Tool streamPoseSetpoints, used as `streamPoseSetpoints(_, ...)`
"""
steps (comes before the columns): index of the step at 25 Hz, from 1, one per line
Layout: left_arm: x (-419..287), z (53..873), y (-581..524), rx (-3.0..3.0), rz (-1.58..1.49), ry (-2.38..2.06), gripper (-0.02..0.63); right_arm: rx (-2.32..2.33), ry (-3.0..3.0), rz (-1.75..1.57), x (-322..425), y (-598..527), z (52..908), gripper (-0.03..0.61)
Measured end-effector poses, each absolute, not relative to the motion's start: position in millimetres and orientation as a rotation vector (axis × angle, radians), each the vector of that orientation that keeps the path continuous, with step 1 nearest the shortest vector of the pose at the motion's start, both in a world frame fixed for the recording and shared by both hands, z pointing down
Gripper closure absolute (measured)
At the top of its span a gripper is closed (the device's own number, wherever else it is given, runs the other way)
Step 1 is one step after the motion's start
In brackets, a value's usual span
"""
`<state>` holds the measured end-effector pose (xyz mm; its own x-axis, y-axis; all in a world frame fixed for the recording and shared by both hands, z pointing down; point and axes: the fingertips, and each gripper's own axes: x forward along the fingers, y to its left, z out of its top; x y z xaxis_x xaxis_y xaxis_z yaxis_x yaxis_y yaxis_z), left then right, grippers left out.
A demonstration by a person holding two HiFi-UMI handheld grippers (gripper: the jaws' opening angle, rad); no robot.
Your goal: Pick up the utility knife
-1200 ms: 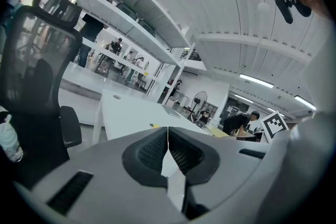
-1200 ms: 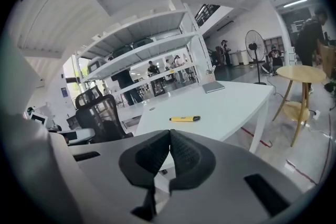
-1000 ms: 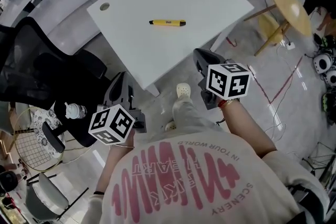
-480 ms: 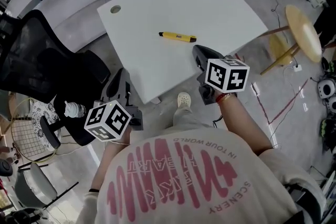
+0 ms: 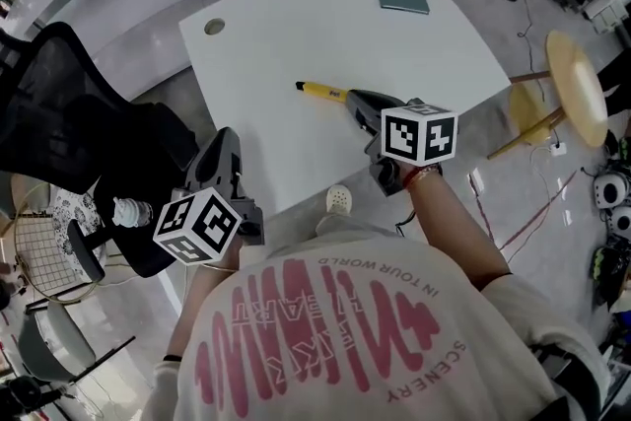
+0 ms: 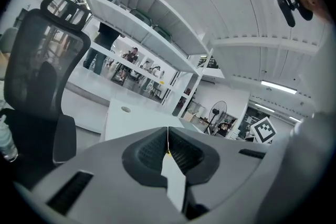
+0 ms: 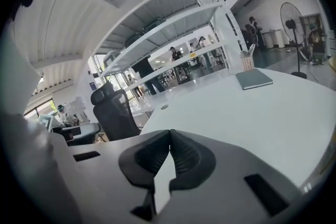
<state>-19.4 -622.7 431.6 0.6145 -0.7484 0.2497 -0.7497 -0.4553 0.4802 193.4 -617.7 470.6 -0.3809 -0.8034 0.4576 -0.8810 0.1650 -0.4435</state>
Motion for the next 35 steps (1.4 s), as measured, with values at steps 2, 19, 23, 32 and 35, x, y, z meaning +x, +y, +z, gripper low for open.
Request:
streamPoseSetpoints(2, -16, 430, -629, 2.27, 0.004, -1.2, 0.589, 1.637, -2.296, 1.007, 200, -628, 475, 0.561)
streamPoseSetpoints(19, -40, 446, -685, 2.13, 0.005, -1.387, 0.589, 1.191, -2.199, 0.96, 189, -706, 531, 0.522)
streamPoseSetpoints(23, -42, 449, -686, 2.097, 0.003, -1.43, 0.589, 1.113, -2.169, 0.931, 192, -711, 542, 0.461)
streamPoseSetpoints(32, -51, 455, -685, 2.021, -0.02, -1.514, 0.589, 0.969, -2.113, 0.817, 185, -718, 566, 0.424)
streamPoseSetpoints(35, -51, 459, -686, 2.006, -0.021, -1.528, 0.589, 0.92, -2.088, 0.781, 181, -719, 574, 0.4)
